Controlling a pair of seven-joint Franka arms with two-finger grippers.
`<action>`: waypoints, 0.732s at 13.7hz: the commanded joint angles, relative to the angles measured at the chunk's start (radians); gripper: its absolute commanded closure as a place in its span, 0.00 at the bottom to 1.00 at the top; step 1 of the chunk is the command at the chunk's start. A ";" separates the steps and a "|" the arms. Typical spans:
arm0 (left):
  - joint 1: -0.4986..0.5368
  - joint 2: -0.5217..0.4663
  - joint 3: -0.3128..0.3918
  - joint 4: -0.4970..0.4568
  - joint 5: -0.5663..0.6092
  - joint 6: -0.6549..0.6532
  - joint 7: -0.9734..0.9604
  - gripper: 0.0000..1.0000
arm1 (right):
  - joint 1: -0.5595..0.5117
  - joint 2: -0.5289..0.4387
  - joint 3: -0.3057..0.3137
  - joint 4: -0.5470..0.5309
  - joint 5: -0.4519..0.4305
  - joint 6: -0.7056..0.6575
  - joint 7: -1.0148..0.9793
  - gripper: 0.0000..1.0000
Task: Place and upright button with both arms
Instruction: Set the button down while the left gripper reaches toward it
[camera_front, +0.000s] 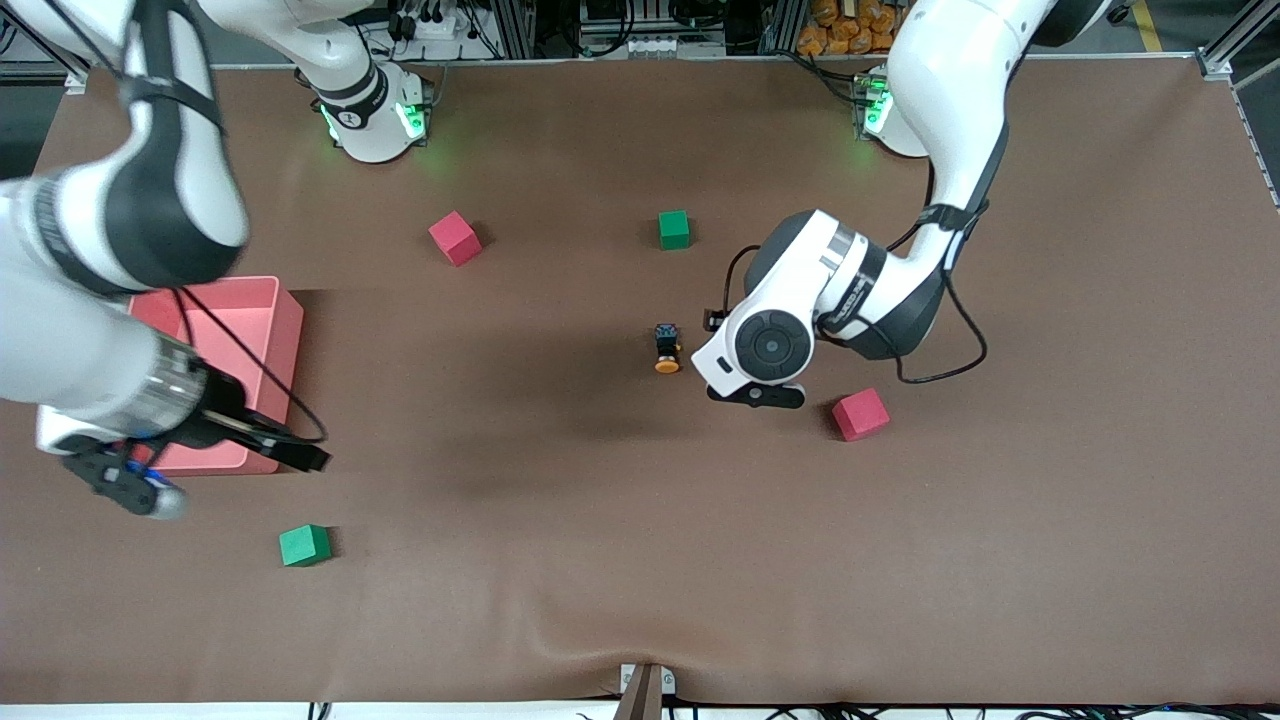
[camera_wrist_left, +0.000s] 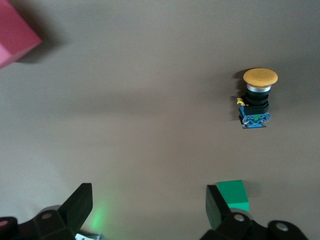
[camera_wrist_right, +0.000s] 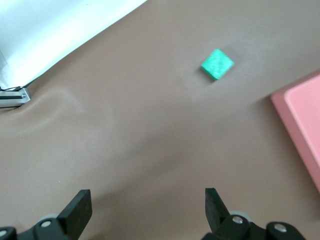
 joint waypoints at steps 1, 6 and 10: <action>-0.029 0.057 0.003 0.036 -0.041 0.036 -0.054 0.00 | -0.091 -0.079 0.059 0.016 -0.017 -0.113 -0.015 0.00; -0.086 0.164 0.011 0.109 -0.136 0.110 -0.083 0.00 | -0.177 -0.183 0.119 0.012 -0.166 -0.277 -0.192 0.00; -0.104 0.198 0.011 0.111 -0.184 0.167 -0.122 0.00 | -0.208 -0.359 0.164 -0.139 -0.169 -0.247 -0.195 0.00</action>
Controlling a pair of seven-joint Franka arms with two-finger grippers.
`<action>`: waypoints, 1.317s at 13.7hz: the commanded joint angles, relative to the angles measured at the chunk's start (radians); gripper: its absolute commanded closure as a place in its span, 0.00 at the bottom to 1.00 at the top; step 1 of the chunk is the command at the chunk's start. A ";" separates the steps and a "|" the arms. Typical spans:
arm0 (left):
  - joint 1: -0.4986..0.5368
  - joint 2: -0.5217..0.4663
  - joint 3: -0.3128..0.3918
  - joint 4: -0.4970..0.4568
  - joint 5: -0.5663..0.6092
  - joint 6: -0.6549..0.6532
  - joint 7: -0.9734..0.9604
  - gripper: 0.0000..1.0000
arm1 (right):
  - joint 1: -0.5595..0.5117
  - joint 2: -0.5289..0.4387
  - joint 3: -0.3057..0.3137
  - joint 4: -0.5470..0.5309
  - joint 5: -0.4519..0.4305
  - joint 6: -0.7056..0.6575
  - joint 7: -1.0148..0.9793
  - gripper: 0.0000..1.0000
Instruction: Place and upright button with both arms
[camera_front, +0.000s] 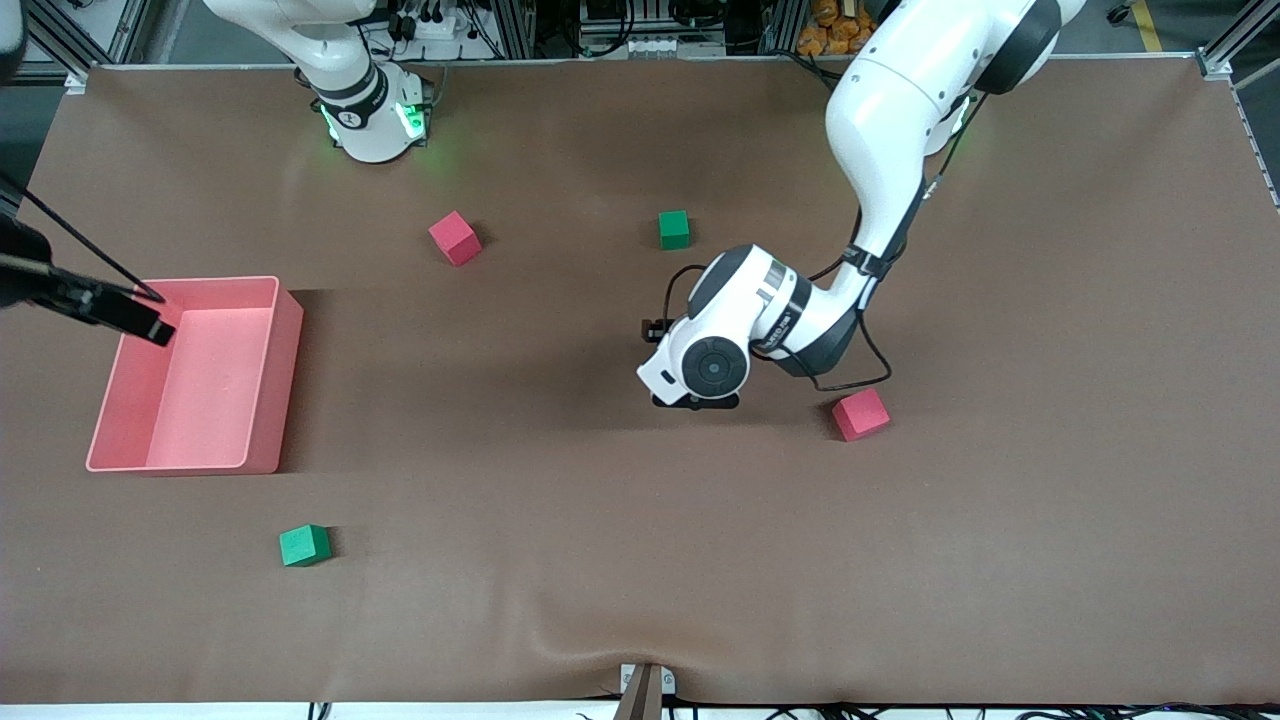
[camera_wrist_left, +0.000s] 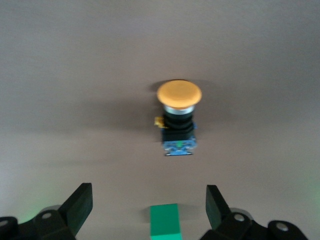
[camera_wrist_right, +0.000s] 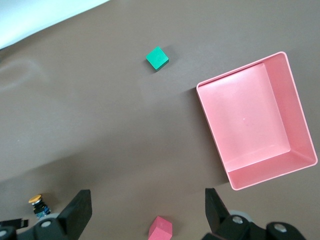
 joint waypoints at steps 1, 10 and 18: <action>-0.013 0.048 0.013 0.039 -0.025 0.017 -0.017 0.02 | -0.020 -0.181 0.031 -0.232 -0.015 0.070 -0.012 0.00; -0.019 0.118 -0.001 0.057 -0.051 0.111 -0.016 0.06 | -0.011 -0.303 0.030 -0.364 -0.031 0.135 -0.206 0.00; -0.025 0.140 0.000 0.061 -0.051 0.111 -0.014 0.21 | -0.004 -0.275 0.034 -0.304 -0.093 0.025 -0.268 0.00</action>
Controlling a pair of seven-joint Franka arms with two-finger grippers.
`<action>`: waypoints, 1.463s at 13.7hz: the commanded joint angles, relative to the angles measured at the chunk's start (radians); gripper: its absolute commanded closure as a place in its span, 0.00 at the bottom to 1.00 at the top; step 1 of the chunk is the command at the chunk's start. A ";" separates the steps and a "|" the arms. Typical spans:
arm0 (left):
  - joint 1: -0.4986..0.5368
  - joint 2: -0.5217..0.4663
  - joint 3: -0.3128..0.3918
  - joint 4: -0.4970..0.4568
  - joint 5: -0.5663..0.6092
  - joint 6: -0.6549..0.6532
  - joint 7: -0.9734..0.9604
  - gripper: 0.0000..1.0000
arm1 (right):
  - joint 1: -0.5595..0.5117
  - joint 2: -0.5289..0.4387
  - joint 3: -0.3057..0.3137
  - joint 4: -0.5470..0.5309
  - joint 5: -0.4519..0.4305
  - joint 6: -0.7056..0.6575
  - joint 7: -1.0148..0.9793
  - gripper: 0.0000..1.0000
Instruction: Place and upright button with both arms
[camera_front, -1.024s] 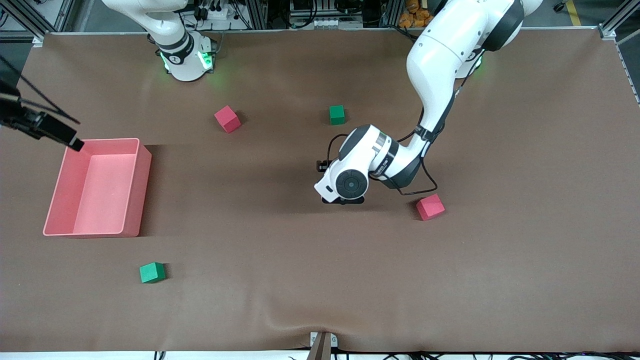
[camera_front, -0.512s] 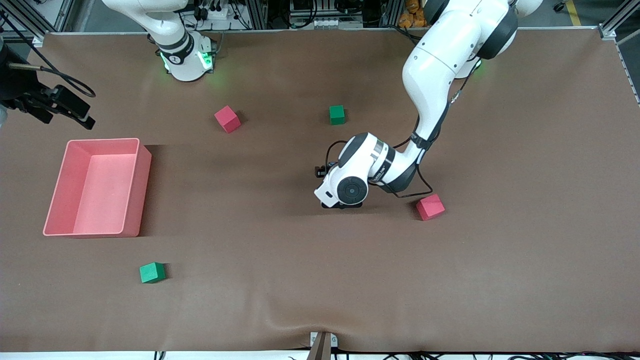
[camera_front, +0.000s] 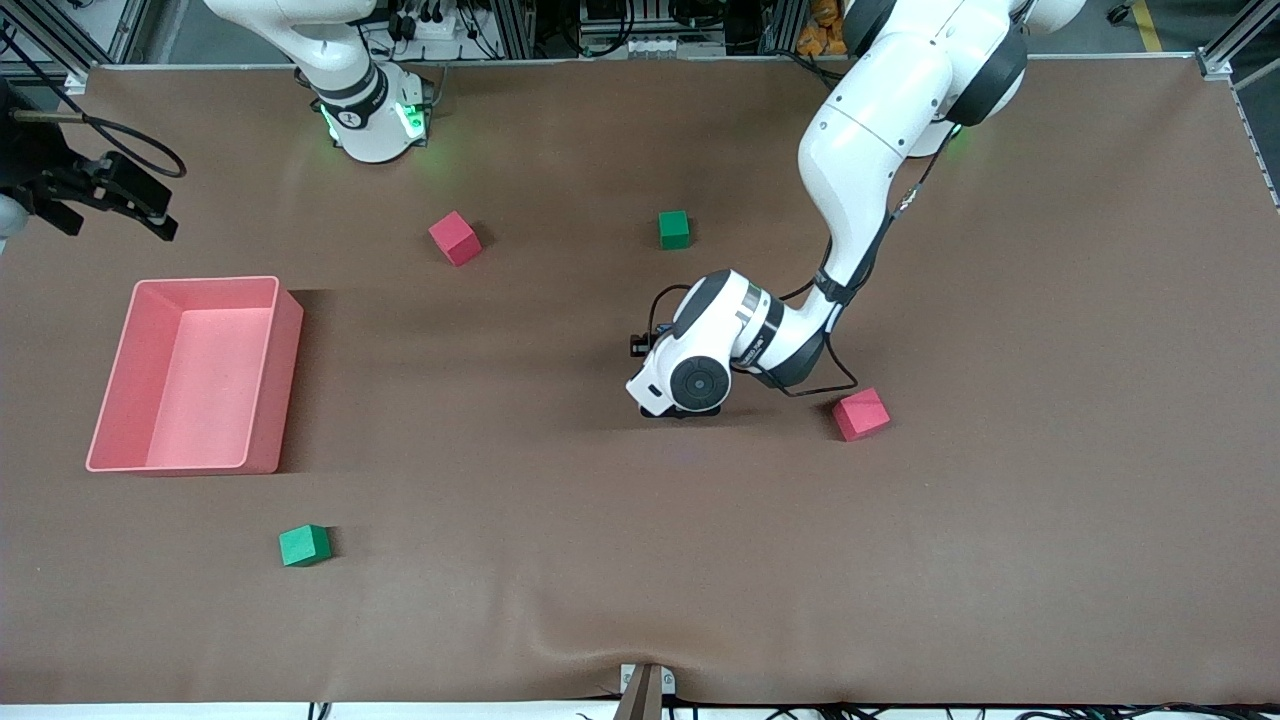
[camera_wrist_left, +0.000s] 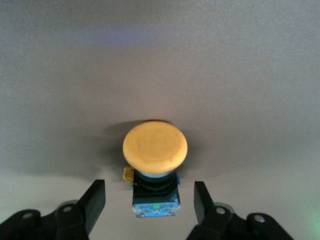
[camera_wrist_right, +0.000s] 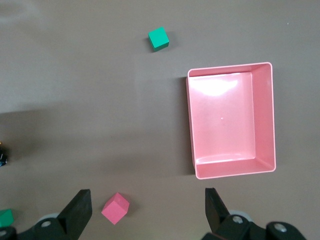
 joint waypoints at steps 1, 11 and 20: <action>-0.010 0.021 0.007 0.034 -0.018 -0.003 -0.006 0.22 | -0.003 0.015 0.008 0.031 -0.021 -0.027 -0.015 0.00; -0.011 0.026 0.007 0.033 -0.020 -0.012 0.000 0.37 | -0.005 0.029 0.005 0.054 -0.017 -0.027 -0.015 0.00; -0.001 0.015 0.010 0.033 -0.021 -0.012 -0.009 0.96 | -0.012 0.029 0.005 0.053 0.000 -0.052 -0.012 0.00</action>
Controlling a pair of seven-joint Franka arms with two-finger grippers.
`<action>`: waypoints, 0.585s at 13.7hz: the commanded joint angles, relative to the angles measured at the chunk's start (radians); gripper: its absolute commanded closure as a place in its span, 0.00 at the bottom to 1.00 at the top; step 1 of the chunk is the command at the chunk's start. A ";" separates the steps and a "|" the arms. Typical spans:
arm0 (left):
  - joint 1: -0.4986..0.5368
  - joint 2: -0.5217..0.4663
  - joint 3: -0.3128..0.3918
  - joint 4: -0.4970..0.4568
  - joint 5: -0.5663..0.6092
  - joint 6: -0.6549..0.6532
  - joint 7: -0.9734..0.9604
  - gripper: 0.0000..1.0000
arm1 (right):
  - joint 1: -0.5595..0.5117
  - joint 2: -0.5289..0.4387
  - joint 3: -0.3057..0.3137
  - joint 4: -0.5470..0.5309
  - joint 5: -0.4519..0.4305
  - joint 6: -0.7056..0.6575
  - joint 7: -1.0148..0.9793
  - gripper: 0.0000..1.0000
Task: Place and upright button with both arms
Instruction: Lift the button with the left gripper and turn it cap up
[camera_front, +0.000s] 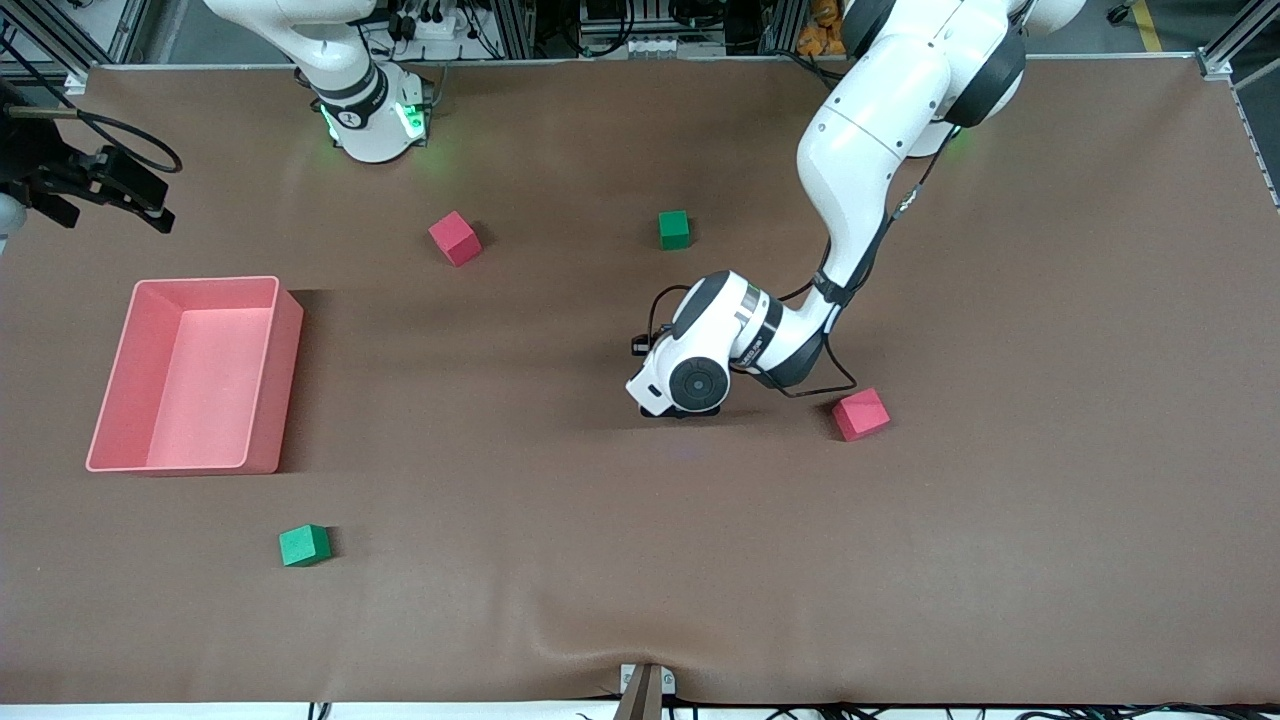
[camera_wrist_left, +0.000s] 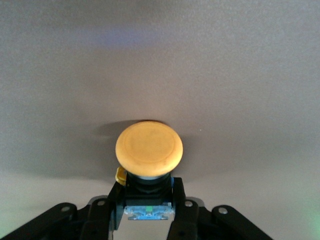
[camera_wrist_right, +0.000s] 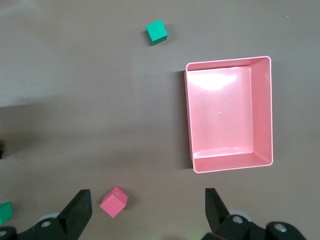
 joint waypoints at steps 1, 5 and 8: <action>0.000 0.002 0.009 0.029 -0.021 -0.009 -0.026 1.00 | -0.014 0.015 0.007 0.031 0.005 -0.018 -0.008 0.00; -0.012 -0.033 0.006 0.029 -0.021 0.034 -0.171 1.00 | -0.009 0.015 0.007 0.031 0.005 -0.015 -0.006 0.00; -0.012 -0.082 0.017 0.029 -0.015 0.043 -0.260 1.00 | -0.009 0.015 0.007 0.031 0.005 -0.010 -0.006 0.00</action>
